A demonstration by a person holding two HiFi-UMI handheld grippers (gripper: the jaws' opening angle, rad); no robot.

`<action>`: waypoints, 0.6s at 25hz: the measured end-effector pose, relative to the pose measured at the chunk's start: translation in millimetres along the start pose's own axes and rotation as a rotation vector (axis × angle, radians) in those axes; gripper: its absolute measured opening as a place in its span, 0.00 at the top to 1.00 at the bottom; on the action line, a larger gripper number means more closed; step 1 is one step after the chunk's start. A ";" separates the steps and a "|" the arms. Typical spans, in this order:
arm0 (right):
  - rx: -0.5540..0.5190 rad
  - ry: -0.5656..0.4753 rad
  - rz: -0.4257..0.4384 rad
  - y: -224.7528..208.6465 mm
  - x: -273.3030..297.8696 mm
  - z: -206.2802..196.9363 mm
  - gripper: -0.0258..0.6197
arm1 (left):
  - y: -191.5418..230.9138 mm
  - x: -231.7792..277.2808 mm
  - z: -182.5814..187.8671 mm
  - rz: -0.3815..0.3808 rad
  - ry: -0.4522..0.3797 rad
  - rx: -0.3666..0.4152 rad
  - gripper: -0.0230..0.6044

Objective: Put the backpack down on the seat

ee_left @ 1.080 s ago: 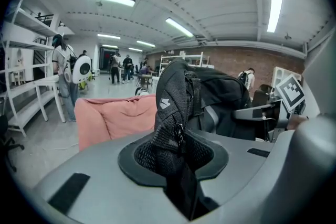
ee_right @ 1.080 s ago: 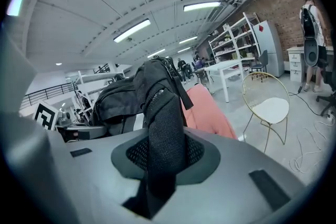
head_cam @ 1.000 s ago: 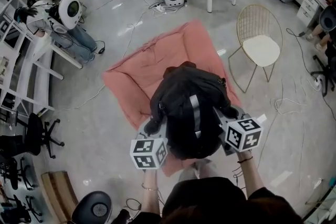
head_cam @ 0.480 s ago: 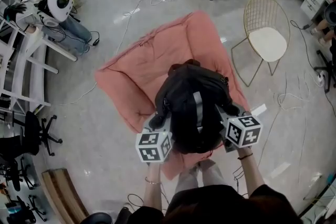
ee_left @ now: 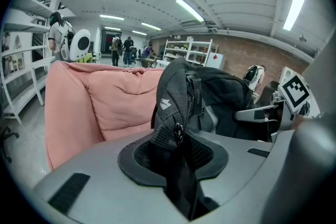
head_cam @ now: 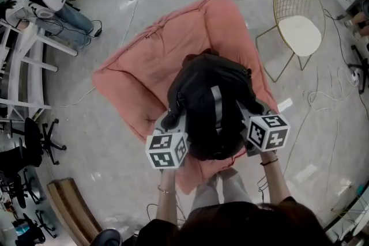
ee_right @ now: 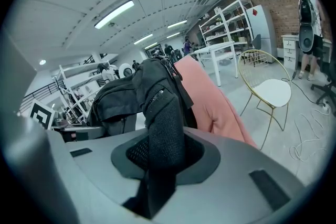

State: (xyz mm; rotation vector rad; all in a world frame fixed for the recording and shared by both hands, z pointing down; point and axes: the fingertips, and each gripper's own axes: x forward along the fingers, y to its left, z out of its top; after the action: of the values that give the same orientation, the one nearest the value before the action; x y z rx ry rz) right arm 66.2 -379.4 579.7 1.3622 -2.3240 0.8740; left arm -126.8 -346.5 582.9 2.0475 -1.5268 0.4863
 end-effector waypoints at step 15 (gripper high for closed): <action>0.027 -0.003 0.000 -25.7 67.6 24.1 0.84 | 31.8 61.2 20.7 0.011 0.001 -0.026 0.80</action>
State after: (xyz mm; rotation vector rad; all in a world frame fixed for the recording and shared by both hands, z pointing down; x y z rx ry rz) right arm 55.5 -449.9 606.7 1.3758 -2.3224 0.9063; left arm -139.8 -412.6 608.2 2.0197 -1.5375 0.4690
